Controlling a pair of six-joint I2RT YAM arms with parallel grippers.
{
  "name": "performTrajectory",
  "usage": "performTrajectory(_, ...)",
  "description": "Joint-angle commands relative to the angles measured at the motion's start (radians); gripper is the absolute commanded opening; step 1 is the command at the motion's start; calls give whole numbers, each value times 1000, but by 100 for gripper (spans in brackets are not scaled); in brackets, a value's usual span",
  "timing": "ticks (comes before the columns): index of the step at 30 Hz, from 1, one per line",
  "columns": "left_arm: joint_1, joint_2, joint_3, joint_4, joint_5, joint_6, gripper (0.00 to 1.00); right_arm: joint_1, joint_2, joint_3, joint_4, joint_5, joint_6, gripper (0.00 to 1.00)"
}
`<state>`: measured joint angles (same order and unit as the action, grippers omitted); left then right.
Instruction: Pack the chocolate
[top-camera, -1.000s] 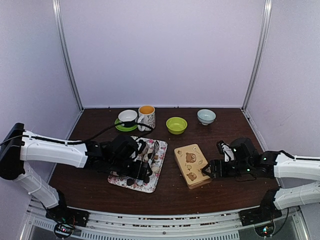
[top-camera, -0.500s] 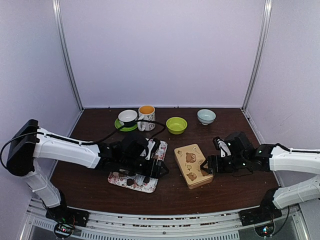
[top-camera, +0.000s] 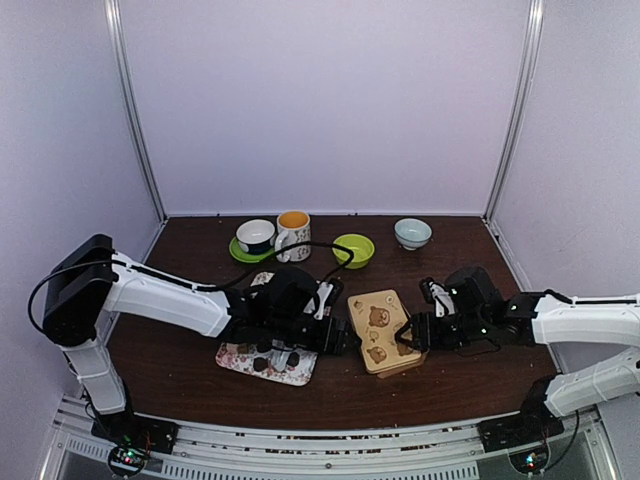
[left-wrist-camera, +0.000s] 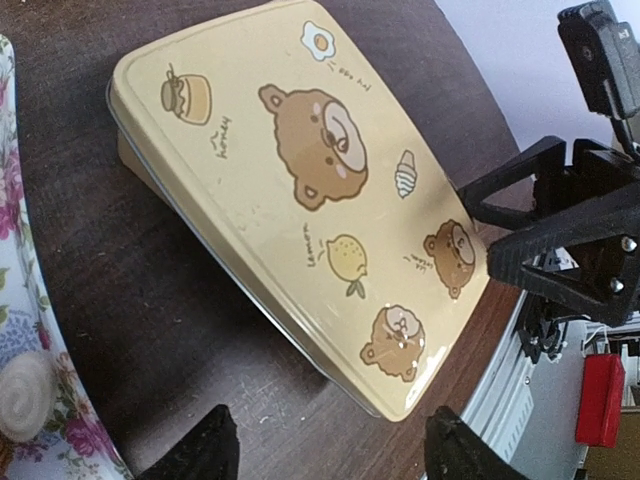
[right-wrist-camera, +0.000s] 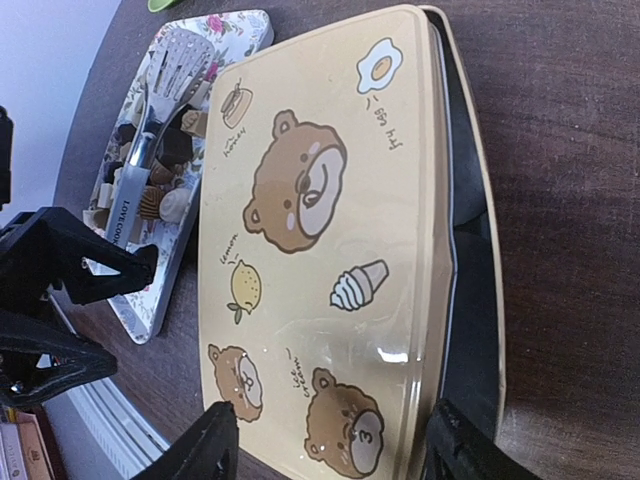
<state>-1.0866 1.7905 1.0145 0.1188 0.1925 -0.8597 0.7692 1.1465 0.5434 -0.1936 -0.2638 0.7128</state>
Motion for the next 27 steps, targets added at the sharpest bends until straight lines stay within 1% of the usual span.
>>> performTrajectory(1, 0, 35, 48, 14, 18, 3, 66, 12, 10, -5, 25, -16, 17, 64)
performTrajectory(5, 1, 62, 51, 51, 43, -16, 64, 12, 18, 0, 13, 10, 17, 65)
performTrajectory(7, 1, 77, 59, 68, 52, -24, 57, 12, 29, 10, 3, 23, 12, 65)
performTrajectory(8, 1, 85, 64, 69, 56, -25, 56, 12, 37, 16, -3, 30, 9, 65)
performTrajectory(12, 1, 108, 87, 74, 71, -26, 55, 12, 73, 47, -23, 57, 14, 57)
performTrajectory(16, 1, 136, 113, 67, 88, -28, 54, 11, 99, 56, 6, 52, 31, 56)
performTrajectory(19, 3, 151, 128, 53, 87, -23, 54, 12, 108, 60, 48, 24, 49, 53)
performTrajectory(23, 11, 156, 131, 60, 97, -21, 53, 11, 109, 57, 98, -18, 74, 53)
performTrajectory(27, 27, 168, 128, 65, 96, -28, 50, 9, 122, 53, 129, -41, 94, 53)
